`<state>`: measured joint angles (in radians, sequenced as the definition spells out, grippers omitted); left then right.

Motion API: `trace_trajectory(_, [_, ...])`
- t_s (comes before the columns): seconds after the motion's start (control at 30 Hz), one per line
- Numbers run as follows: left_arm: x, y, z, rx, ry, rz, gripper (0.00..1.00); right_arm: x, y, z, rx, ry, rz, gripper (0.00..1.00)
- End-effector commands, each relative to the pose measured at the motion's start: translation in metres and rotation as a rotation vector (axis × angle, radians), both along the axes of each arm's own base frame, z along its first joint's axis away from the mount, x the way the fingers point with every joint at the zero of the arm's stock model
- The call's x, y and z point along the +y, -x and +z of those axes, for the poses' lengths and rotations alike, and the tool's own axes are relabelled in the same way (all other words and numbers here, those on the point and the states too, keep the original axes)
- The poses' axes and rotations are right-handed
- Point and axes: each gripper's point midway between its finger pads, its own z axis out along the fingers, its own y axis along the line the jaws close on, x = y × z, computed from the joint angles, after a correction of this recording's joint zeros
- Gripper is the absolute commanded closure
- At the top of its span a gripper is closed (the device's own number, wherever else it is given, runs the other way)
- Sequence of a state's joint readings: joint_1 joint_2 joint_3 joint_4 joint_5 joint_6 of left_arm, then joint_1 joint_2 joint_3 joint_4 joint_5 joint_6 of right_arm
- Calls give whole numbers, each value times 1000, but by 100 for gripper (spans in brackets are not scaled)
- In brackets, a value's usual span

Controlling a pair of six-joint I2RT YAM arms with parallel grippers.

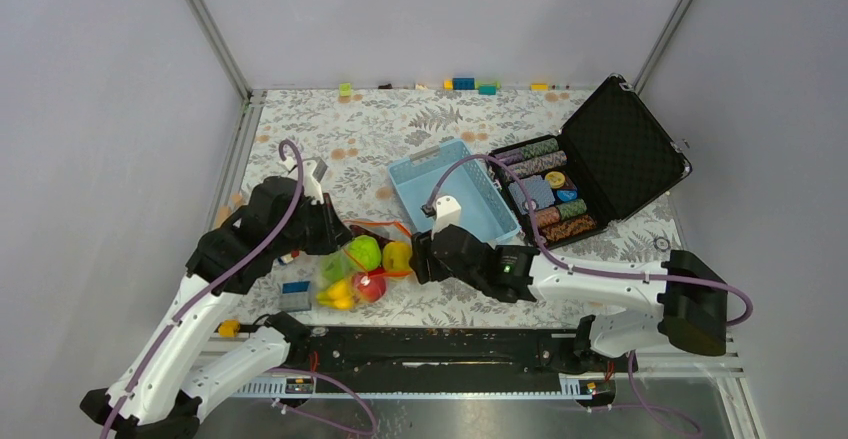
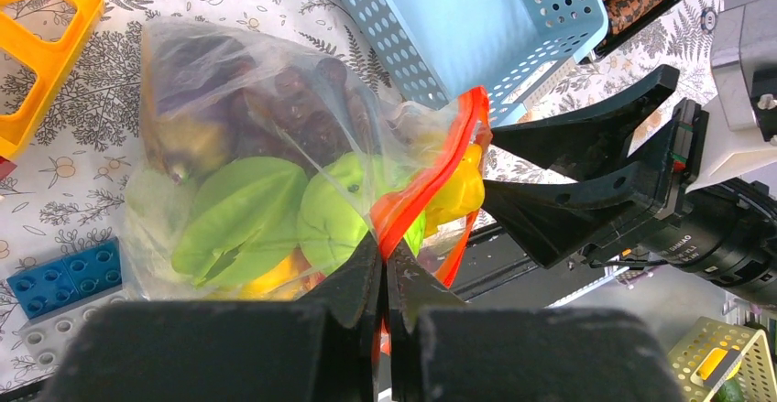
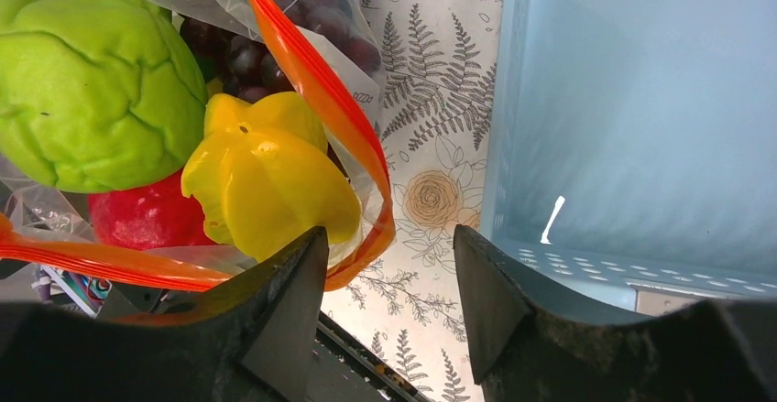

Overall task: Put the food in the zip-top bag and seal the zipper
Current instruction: Adjust the zipper food storage bag at the center of the board.

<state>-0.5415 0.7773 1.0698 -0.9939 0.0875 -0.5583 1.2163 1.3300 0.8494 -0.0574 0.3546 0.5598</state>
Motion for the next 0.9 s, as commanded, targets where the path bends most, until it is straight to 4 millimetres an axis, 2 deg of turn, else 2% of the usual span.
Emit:
trace_trajectory(0.0, [-9, -9, 32, -115, 93, -8, 100, 21, -11, 27, -37, -101, -35, 40])
trace_trajectory(0.3, [-6, -5, 33, -123, 96, -6, 100, 34, -23, 32, -52, -116, -84, 41])
trace_trajectory(0.4, [-6, -4, 33, -122, 98, -4, 100, 32, -28, 29, -48, -106, -124, 42])
trace_trajectory(0.6, [-3, -2, 33, -125, 95, 0, 100, 14, -38, 14, -22, -70, -199, 43])
trace_trajectory(0.87, [-3, -3, 32, -124, 92, 2, 100, 23, -35, 11, 35, -136, -127, 46])
